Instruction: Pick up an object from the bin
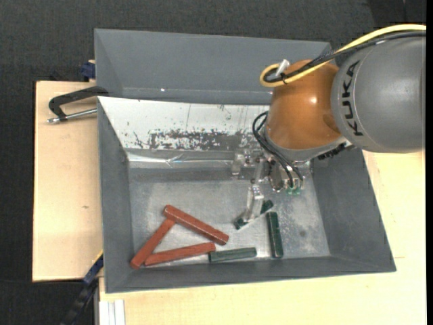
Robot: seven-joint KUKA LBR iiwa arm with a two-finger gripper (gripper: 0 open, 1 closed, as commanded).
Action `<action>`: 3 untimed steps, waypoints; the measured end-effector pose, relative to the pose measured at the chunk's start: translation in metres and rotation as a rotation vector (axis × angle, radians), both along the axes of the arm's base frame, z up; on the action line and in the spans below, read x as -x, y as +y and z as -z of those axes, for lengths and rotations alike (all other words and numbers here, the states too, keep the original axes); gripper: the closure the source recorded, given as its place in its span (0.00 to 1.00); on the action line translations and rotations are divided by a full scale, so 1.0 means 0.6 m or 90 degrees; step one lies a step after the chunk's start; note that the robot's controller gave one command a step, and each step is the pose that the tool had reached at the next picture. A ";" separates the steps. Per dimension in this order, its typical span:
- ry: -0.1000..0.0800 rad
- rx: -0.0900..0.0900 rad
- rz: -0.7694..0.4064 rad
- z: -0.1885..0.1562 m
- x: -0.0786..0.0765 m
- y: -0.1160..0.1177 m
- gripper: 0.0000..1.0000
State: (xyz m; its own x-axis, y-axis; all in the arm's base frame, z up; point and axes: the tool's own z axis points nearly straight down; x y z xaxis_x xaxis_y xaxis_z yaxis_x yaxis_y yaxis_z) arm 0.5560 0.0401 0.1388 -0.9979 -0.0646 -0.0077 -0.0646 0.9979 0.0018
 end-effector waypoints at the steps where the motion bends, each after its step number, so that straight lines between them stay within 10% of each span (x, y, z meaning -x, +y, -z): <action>1: 0.001 0.001 -0.087 0.105 -0.038 -0.087 0.00; 2: 0.004 0.001 -0.185 0.114 0.055 -0.068 1.00; 3: 0.004 0.001 -0.185 0.114 0.055 -0.068 1.00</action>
Offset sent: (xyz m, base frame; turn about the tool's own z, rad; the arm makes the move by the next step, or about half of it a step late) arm -0.0338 -0.0418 -0.0688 -0.2914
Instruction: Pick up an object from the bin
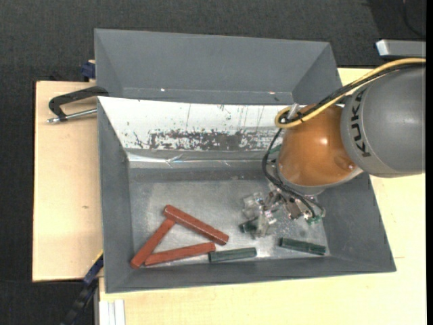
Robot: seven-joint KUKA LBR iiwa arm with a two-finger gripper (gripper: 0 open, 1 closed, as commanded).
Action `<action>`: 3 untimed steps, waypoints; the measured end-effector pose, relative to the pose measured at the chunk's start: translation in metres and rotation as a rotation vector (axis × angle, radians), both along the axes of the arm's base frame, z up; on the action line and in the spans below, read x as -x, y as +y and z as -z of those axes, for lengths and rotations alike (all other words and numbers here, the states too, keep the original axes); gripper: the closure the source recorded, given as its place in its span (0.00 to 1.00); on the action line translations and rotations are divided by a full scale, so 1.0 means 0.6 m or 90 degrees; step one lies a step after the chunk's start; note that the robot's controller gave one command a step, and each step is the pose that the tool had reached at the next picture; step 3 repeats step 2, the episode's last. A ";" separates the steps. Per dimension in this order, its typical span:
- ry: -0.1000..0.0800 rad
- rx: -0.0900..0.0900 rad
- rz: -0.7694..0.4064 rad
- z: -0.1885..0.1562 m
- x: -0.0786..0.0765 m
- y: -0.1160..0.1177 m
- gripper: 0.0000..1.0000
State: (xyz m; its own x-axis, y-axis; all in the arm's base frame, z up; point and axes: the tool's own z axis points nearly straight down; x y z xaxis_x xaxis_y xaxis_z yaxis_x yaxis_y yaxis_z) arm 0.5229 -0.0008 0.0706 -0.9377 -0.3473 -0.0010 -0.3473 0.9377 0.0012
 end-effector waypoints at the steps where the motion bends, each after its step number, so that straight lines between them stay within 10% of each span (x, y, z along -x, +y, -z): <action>1: -0.009 0.000 0.039 -0.298 -0.036 -0.018 1.00; 3: -0.006 0.000 0.038 -0.295 -0.035 -0.017 1.00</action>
Offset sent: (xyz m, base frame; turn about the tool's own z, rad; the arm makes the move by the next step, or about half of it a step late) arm 0.0000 0.0000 0.0000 0.0000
